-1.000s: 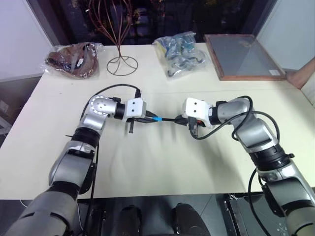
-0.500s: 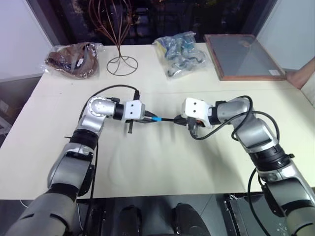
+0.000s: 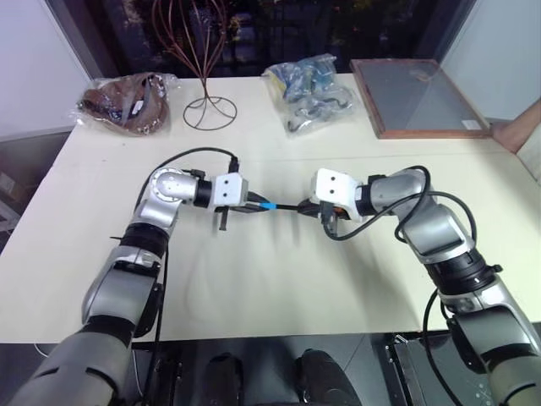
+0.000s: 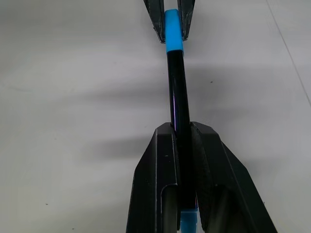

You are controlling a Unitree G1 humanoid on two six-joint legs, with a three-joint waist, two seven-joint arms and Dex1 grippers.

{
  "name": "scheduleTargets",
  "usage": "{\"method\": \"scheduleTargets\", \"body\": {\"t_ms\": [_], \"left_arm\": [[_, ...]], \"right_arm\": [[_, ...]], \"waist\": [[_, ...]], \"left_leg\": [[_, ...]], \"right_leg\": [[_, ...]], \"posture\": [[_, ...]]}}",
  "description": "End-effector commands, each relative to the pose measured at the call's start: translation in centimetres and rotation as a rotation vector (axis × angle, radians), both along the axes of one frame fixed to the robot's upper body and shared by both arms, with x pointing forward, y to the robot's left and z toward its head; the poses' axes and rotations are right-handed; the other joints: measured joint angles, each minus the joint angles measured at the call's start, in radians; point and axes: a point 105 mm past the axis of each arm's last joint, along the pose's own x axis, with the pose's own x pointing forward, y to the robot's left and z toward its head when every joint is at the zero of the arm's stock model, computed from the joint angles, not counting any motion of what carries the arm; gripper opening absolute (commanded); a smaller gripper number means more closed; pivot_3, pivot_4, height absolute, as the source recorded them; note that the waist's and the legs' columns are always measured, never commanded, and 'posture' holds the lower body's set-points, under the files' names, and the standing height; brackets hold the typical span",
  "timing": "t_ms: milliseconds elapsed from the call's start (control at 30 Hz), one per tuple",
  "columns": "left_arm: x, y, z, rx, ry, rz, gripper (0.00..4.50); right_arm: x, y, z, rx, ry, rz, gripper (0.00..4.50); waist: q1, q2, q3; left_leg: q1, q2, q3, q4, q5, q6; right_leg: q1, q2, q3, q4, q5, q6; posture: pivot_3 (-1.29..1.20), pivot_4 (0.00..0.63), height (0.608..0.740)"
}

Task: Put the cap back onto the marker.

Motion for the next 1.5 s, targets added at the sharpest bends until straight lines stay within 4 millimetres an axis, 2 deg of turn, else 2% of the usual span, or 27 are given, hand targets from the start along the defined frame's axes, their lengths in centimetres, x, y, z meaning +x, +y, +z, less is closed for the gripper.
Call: {"method": "scheduleTargets", "body": {"t_ms": [33, 300, 333, 400, 467, 567, 600, 800, 1067, 1267, 1400, 1500], "left_arm": [[-0.9, -1.9, 0.8, -0.047, -0.008, -0.070, 0.00], [-1.3, -1.3, 0.5, -0.040, 0.003, -0.056, 0.00], [-1.3, -1.2, 0.5, -0.042, 0.004, -0.052, 0.97], [-1.3, -0.9, 0.6, -0.043, 0.009, -0.044, 1.71], [-1.4, -0.6, 0.6, -0.047, 0.014, -0.033, 2.66], [-1.3, -0.3, 0.7, -0.048, 0.017, -0.018, 4.32], [-1.3, -0.2, 0.8, -0.049, 0.015, -0.015, 4.47], [-1.4, 0.9, 1.9, -0.075, 0.003, 0.029, 4.47], [-1.8, 1.7, 4.5, -0.237, 0.070, 0.172, 4.47], [-2.7, 2.2, 5.6, -0.340, 0.098, 0.309, 4.47], [-2.7, 2.6, 6.2, -0.408, 0.098, 0.416, 4.47], [-3.1, 2.4, 5.8, -0.421, 0.106, 0.455, 4.47]], "right_arm": [[0.3, 1.0, 3.4, 0.046, -0.134, 0.048, 0.02], [1.3, -0.4, 4.2, 0.037, -0.156, 0.008, 0.02], [1.6, -0.6, 4.3, 0.037, -0.162, 0.001, 0.00], [2.0, -1.1, 4.6, 0.034, -0.170, -0.015, 0.00], [2.2, -1.5, 4.7, 0.030, -0.171, -0.022, 0.00], [2.3, -1.8, 4.7, 0.026, -0.170, -0.028, 0.00], [2.4, -1.9, 4.7, 0.026, -0.171, -0.031, 0.00], [2.7, -2.9, 5.0, 0.026, -0.179, -0.061, 0.00], [1.9, -4.2, 5.0, 0.127, -0.134, -0.154, 0.00], [1.4, -6.6, 4.8, 0.283, -0.091, -0.439, 0.00], [0.9, -9.2, 4.1, 0.389, -0.064, -0.702, 0.00], [0.4, -11.2, 3.2, 0.425, -0.044, -0.874, 0.00]], "waist": [[-0.001, 0.000, 0.000], [0.000, 0.000, 0.000], [0.000, 0.000, 0.000], [0.001, 0.000, 0.000], [0.000, 0.000, 0.000], [-0.001, 0.000, 0.000], [-0.001, 0.000, 0.000], [0.000, 0.000, 0.000], [0.000, 0.000, 0.000], [0.002, 0.000, 0.000], [0.004, 0.000, 0.000], [0.005, 0.000, 0.000]], "left_leg": [[0.000, 0.000, 0.000, 0.000, 0.000, 0.000], [0.000, 0.000, 0.000, 0.000, 0.000, 0.000], [0.000, 0.000, 0.000, 0.000, 0.000, 0.000], [0.000, 0.000, 0.000, 0.000, 0.000, 0.000], [0.000, 0.001, 0.000, 0.000, 0.000, 0.000], [0.000, 0.001, 0.000, 0.000, 0.000, 0.000], [0.000, 0.001, 0.000, 0.000, 0.000, 0.000], [0.000, 0.001, 0.000, 0.000, 0.000, 0.000], [0.000, 0.001, -0.001, 0.000, 0.000, 0.000], [-0.002, 0.002, -0.001, 0.001, 0.000, 0.000], [-0.003, 0.002, -0.002, -0.002, 0.000, 0.000], [-0.003, 0.000, -0.002, -0.007, 0.000, 0.000]], "right_leg": [[0.000, 0.000, 0.000, 0.000, 0.000, 0.000], [0.000, 0.000, 0.000, 0.000, 0.000, 0.000], [0.000, 0.000, 0.000, 0.000, 0.000, 0.000], [0.000, 0.000, 0.000, 0.000, 0.000, 0.000], [0.000, 0.000, 0.000, 0.000, 0.000, 0.000], [0.000, 0.000, 0.000, 0.000, 0.000, 0.000], [0.000, 0.000, 0.000, 0.000, 0.000, 0.000], [0.000, 0.000, 0.000, 0.000, 0.000, 0.000], [0.000, 0.000, 0.000, 0.000, 0.000, 0.000], [0.001, 0.000, 0.001, 0.000, 0.000, 0.000], [0.001, 0.001, 0.002, 0.000, 0.000, 0.000], [0.001, 0.000, 0.002, 0.000, 0.000, 0.000]], "posture": [[0.00, 0.150, 0.740], [0.00, 0.150, 0.740], [0.00, 0.150, 0.740], [0.00, 0.150, 0.740], [0.00, 0.150, 0.740], [0.00, 0.150, 0.740], [0.00, 0.150, 0.740], [0.00, 0.150, 0.740], [0.00, 0.150, 0.740], [0.00, 0.150, 0.740], [0.00, 0.150, 0.740], [0.00, 0.150, 0.740]]}}
